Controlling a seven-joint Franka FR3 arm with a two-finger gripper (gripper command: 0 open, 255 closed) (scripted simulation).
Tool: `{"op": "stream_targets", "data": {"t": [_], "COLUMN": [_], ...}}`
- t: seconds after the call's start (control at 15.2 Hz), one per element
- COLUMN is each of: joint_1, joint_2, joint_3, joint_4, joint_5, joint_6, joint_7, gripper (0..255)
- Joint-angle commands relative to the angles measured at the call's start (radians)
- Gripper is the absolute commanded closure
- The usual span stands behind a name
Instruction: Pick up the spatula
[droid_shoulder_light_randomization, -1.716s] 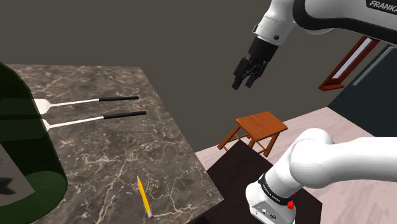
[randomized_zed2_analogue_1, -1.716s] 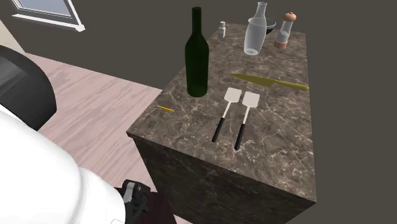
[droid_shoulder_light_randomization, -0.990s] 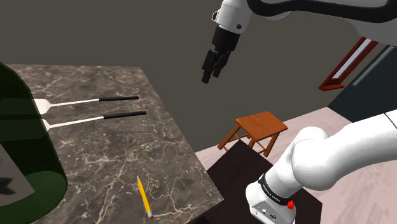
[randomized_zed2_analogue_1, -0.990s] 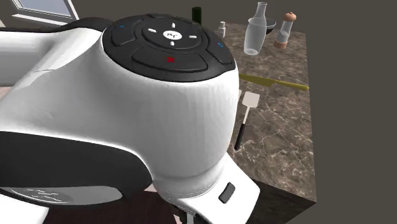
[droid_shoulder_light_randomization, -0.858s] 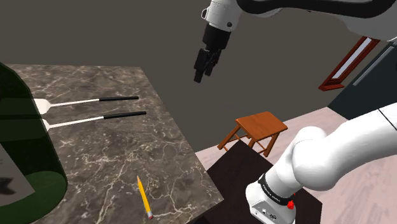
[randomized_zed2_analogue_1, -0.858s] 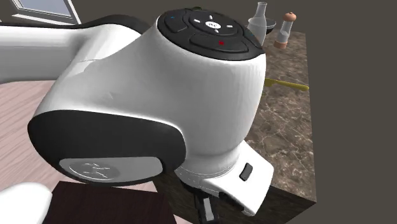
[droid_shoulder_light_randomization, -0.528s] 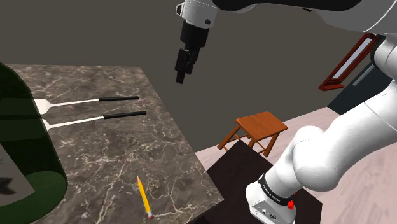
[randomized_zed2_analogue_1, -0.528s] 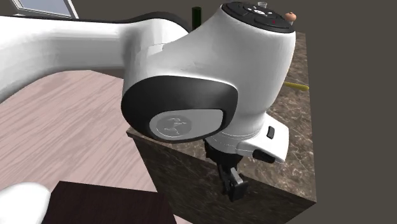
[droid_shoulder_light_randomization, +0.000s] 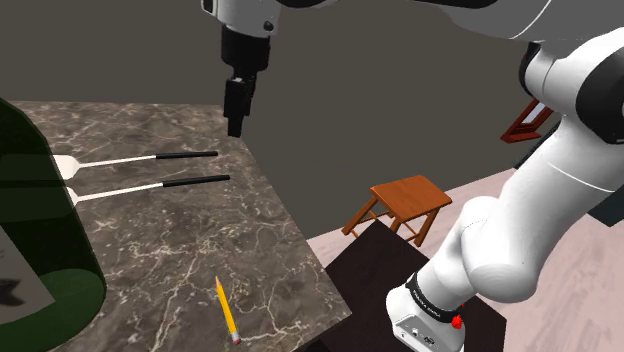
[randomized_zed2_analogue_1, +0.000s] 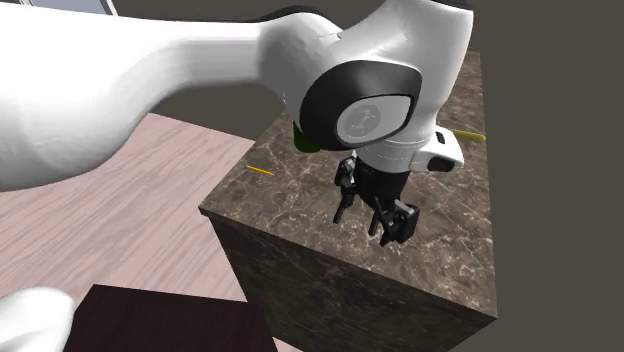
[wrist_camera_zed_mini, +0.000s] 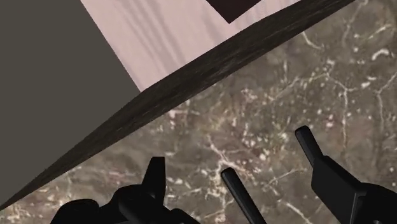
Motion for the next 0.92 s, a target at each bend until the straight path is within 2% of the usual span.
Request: {"op": "stream_targets", "data": {"t": [0.0, 0.86], "joint_1": [0.025, 0.232], "joint_2": [0.061, 0.424], "joint_3": [0.024, 0.143], "joint_4": [0.070, 0.506], "joint_5": [-0.022, -0.194], "joint_6": [-0.015, -0.139], "joint_7": [-0.023, -0.171], "gripper": [0, 0]}}
